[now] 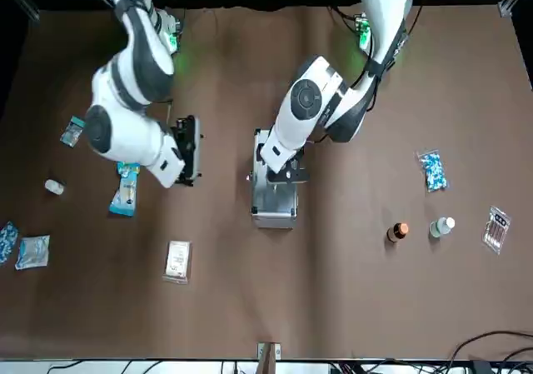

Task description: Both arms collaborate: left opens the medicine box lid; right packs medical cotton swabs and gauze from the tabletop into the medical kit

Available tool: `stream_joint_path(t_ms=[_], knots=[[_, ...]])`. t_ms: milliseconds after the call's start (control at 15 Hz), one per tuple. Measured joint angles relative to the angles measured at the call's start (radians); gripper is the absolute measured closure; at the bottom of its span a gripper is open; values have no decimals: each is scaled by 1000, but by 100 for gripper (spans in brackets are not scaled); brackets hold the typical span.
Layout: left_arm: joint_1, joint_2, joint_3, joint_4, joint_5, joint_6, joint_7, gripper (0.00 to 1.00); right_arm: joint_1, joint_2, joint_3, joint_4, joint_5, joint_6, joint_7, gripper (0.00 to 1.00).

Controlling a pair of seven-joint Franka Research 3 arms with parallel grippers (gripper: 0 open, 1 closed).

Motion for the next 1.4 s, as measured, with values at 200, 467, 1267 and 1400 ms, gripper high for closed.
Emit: stream_joint_path(t_ms=[200,467,1267,1400], knots=[[0,0,2,0,8,0,0,26,39,19,0,-48,45,104,-63,1],[0,0,2,0,11,-1,-4,48,71,83,0,-69,179,216,-205,1],[-8,0,3,2,39,-2,-19,86,158,211,-1,-90,410,447,-380,3],[-8,0,3,2,40,-2,-18,87,164,216,-1,-102,436,475,-407,8]])
